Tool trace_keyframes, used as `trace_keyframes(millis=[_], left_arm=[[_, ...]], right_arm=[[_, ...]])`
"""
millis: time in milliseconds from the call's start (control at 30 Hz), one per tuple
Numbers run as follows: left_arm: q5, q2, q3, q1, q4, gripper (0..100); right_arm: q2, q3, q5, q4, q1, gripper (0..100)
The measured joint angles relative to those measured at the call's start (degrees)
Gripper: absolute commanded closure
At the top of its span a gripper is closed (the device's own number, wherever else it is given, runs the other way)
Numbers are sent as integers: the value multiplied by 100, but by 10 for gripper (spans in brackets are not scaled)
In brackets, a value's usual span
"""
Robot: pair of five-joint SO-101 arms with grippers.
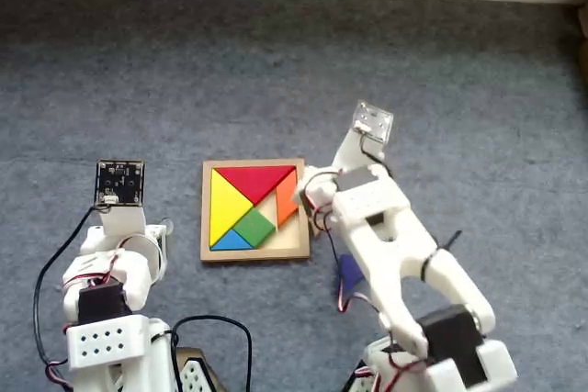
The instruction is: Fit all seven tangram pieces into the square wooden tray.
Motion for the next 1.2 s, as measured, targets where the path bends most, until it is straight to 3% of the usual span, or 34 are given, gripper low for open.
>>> trace_keyframes(millis=[367, 667, 1000, 1200], left_arm=[[0, 0, 0, 0, 0, 793], [0, 0, 0, 0, 0, 793], [0, 0, 9, 0, 0, 793], [0, 0, 9, 0, 0, 793]], right_arm=[[1767, -1380, -53, 809, 18, 789], [1820, -1468, -53, 1741, 9, 789], [1820, -1468, 985, 1969, 202, 789], [1319, -1407, 1134, 1969, 193, 789]])
